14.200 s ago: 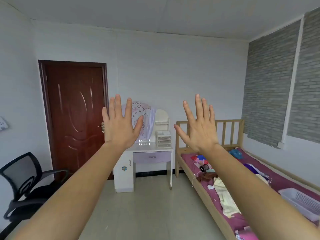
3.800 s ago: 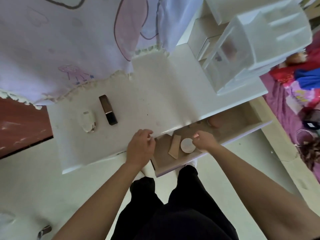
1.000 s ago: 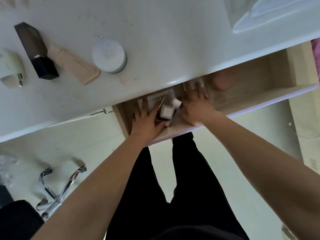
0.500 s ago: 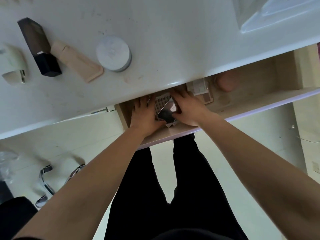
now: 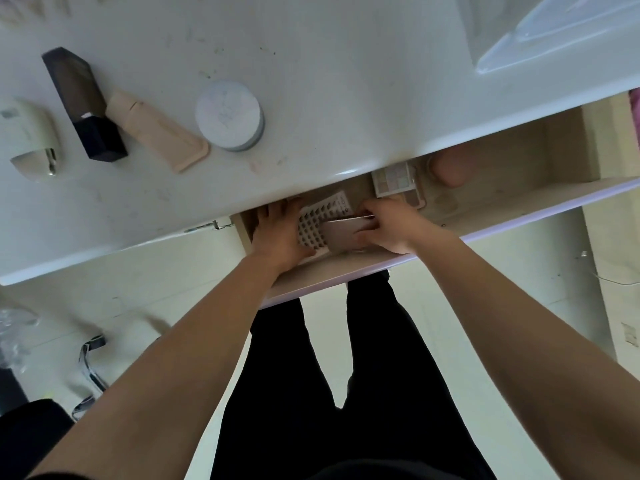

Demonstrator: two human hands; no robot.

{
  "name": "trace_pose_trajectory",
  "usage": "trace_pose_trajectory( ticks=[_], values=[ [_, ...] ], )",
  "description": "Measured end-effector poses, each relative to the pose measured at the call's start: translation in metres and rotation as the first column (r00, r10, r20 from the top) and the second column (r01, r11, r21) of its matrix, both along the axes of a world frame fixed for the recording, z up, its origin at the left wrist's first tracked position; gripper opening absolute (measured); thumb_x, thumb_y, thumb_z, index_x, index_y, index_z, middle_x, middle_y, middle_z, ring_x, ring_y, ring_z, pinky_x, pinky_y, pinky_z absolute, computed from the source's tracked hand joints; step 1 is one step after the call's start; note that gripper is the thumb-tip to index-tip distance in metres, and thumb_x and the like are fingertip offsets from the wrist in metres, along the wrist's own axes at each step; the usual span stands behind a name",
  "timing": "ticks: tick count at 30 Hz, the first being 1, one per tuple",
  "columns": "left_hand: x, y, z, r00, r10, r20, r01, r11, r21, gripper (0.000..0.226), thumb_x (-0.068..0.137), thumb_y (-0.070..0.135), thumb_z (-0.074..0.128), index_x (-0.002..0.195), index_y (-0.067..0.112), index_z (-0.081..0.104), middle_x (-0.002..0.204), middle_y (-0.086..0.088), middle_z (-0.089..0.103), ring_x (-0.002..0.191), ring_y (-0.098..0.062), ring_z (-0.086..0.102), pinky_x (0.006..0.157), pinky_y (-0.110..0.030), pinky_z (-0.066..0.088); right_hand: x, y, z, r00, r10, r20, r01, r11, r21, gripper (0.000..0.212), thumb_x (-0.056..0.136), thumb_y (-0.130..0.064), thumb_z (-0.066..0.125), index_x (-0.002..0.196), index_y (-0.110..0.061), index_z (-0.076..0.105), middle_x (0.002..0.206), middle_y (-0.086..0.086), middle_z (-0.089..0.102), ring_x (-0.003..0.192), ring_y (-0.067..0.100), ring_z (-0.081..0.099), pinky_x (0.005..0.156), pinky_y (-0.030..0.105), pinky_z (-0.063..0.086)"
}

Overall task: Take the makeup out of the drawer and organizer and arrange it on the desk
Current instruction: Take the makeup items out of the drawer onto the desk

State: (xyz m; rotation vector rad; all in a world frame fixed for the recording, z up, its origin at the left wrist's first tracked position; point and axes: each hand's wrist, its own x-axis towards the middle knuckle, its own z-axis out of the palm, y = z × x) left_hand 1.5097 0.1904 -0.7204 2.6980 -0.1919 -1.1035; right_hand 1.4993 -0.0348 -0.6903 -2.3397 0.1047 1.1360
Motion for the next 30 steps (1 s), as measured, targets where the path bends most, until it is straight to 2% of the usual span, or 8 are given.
trace_pose_trajectory(
  ticks=[4, 10, 13, 17, 19, 21, 24, 30],
  values=[
    [0.009, -0.006, -0.001, 0.999, -0.026, 0.04, 0.025, 0.999, 0.031, 0.078, 0.077, 0.061, 0.069, 0.139, 0.022, 0.043, 0.144, -0.011, 0.044, 0.128, -0.039, 0.042, 0.1, -0.049, 0.044, -0.008, -0.018, 0.026, 0.988, -0.144, 0.055, 0.137, 0.985, 0.105, 0.033, 0.087, -0.043, 0.072, 0.114, -0.025, 0.063, 0.088, -0.011, 0.065, 0.088, 0.017, 0.064, 0.071, 0.031, 0.048],
    [-0.016, -0.002, 0.027, 0.975, -0.098, 0.198, 0.139, 0.969, -0.204, 0.036, 0.093, 0.053, 0.054, 0.095, 0.017, 0.053, 0.099, -0.007, 0.065, 0.086, -0.029, 0.064, 0.067, -0.036, 0.05, -0.009, -0.03, 0.064, 0.722, -0.692, -0.023, 0.621, 0.633, 0.462, 0.056, 0.083, -0.061, 0.066, 0.095, -0.007, 0.068, 0.084, 0.0, 0.074, 0.076, 0.016, 0.071, 0.071, 0.031, 0.058],
    [-0.024, 0.008, 0.055, 0.957, 0.132, 0.26, -0.042, 0.944, -0.326, 0.044, 0.092, 0.057, 0.047, 0.089, 0.013, 0.048, 0.085, 0.0, 0.056, 0.068, -0.02, 0.055, 0.057, -0.027, 0.04, 0.005, -0.025, 0.077, 0.481, -0.873, -0.076, 0.738, 0.357, 0.572, 0.029, 0.093, -0.043, 0.063, 0.093, -0.015, 0.066, 0.066, -0.012, 0.065, 0.054, 0.004, 0.059, 0.051, 0.02, 0.044],
    [-0.01, 0.016, 0.113, 0.763, 0.551, 0.338, -0.281, 0.754, -0.594, 0.039, 0.091, 0.053, 0.052, 0.078, 0.018, 0.041, 0.065, 0.009, 0.051, 0.055, -0.006, 0.049, 0.05, -0.011, 0.037, 0.032, -0.017, 0.082, 0.296, -0.939, -0.178, 0.791, 0.136, 0.596, 0.041, 0.092, -0.047, 0.065, 0.122, -0.019, 0.059, 0.073, -0.003, 0.05, 0.053, 0.008, 0.045, 0.047, 0.022, 0.039],
    [0.015, 0.02, 0.136, 0.629, 0.727, 0.277, -0.346, 0.58, -0.738, 0.023, 0.094, 0.041, 0.052, 0.081, 0.026, 0.041, 0.07, 0.012, 0.054, 0.063, -0.001, 0.053, 0.057, -0.02, 0.046, 0.047, -0.01, 0.083, 0.283, -0.938, -0.201, 0.782, 0.105, 0.614, 0.037, 0.098, -0.037, 0.059, 0.127, -0.016, 0.057, 0.077, -0.001, 0.052, 0.057, 0.008, 0.048, 0.05, 0.021, 0.041],
    [0.048, 0.027, 0.148, 0.514, 0.852, 0.101, -0.403, 0.344, -0.848, 0.013, 0.095, 0.025, 0.045, 0.084, 0.024, 0.039, 0.076, 0.003, 0.047, 0.068, -0.02, 0.047, 0.053, -0.04, 0.043, 0.062, 0.001, 0.083, 0.301, -0.933, -0.196, 0.773, 0.118, 0.623, 0.035, 0.1, -0.032, 0.057, 0.129, -0.013, 0.056, 0.076, -0.001, 0.055, 0.058, 0.009, 0.052, 0.055, 0.022, 0.044],
    [0.1, 0.035, 0.149, 0.323, 0.94, -0.114, -0.539, 0.084, -0.838, 0.013, 0.095, 0.015, 0.037, 0.083, 0.017, 0.032, 0.07, 0.001, 0.039, 0.059, -0.016, 0.041, 0.046, -0.03, 0.032, 0.081, 0.023, 0.082, 0.357, -0.915, -0.189, 0.766, 0.171, 0.62, 0.033, 0.101, -0.029, 0.055, 0.13, -0.014, 0.055, 0.086, 0.005, 0.065, 0.065, 0.011, 0.063, 0.06, 0.021, 0.05],
    [0.168, 0.064, 0.114, 0.293, 0.945, -0.146, -0.722, 0.119, -0.681, 0.01, 0.094, 0.019, 0.053, 0.092, 0.009, 0.051, 0.085, -0.002, 0.065, 0.071, -0.015, 0.063, 0.056, -0.025, 0.052, 0.095, 0.062, 0.073, 0.414, -0.906, -0.083, 0.735, 0.279, 0.618, 0.028, 0.1, -0.021, 0.056, 0.126, -0.01, 0.059, 0.097, 0.009, 0.07, 0.073, 0.013, 0.072, 0.07, 0.029, 0.061]
  ],
)
